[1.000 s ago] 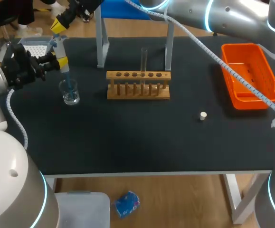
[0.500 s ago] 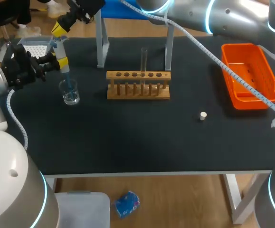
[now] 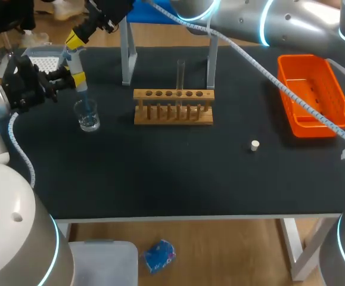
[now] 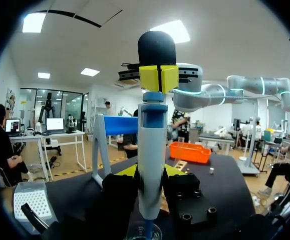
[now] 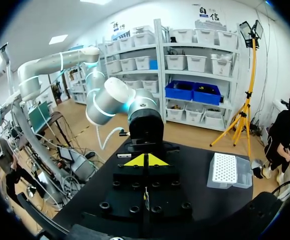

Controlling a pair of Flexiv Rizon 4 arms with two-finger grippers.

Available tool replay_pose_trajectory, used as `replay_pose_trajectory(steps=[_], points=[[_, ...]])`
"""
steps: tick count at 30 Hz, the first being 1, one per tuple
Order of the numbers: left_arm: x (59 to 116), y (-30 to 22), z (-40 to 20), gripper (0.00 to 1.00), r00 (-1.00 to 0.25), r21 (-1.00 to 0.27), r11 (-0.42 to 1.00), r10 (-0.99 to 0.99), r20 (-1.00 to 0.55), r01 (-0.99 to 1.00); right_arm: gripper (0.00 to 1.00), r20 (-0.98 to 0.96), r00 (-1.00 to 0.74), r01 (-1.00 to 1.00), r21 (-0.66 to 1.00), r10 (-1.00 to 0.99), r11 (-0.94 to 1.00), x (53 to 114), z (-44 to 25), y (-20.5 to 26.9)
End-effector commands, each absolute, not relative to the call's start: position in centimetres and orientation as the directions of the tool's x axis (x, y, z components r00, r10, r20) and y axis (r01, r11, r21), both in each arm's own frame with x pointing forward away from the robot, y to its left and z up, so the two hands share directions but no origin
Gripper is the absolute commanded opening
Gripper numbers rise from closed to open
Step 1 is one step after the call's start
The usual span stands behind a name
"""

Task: Invert the test tube, pick up the pipette, mount the tip to pipette, aspirate from beaker and dispense into the tube, eject the tip, return the pipette, and cap with the stopper.

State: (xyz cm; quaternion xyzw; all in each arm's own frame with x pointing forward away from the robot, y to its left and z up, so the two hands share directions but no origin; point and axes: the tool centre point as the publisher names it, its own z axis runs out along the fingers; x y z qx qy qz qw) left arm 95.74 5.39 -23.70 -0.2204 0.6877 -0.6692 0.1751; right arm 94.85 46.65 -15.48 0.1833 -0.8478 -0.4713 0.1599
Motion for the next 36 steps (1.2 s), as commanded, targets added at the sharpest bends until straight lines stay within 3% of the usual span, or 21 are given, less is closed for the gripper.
replay_pose_trajectory(steps=[1, 35, 36], points=[[95.8, 5.4, -23.2, 0.00, -0.841, -0.998, 0.007, -0.539, 0.053, -0.067, 0.00, 0.097, -0.884, -0.158, 0.859, -0.457, 0.487, 94.6, -16.1, 46.5], [95.8, 5.4, -23.2, 0.00, -0.841, -0.998, 0.007, -0.539, 0.053, -0.067, 0.00, -0.015, -0.894, -0.253, 0.841, -0.448, 0.478, 95.6, -11.4, 45.7], [95.8, 5.4, -23.2, 0.00, -0.841, -0.998, 0.007, -0.539, 0.053, -0.067, 0.31, -0.015, -0.894, -0.253, 0.841, -0.447, 0.477, 95.4, -11.3, 45.3]])
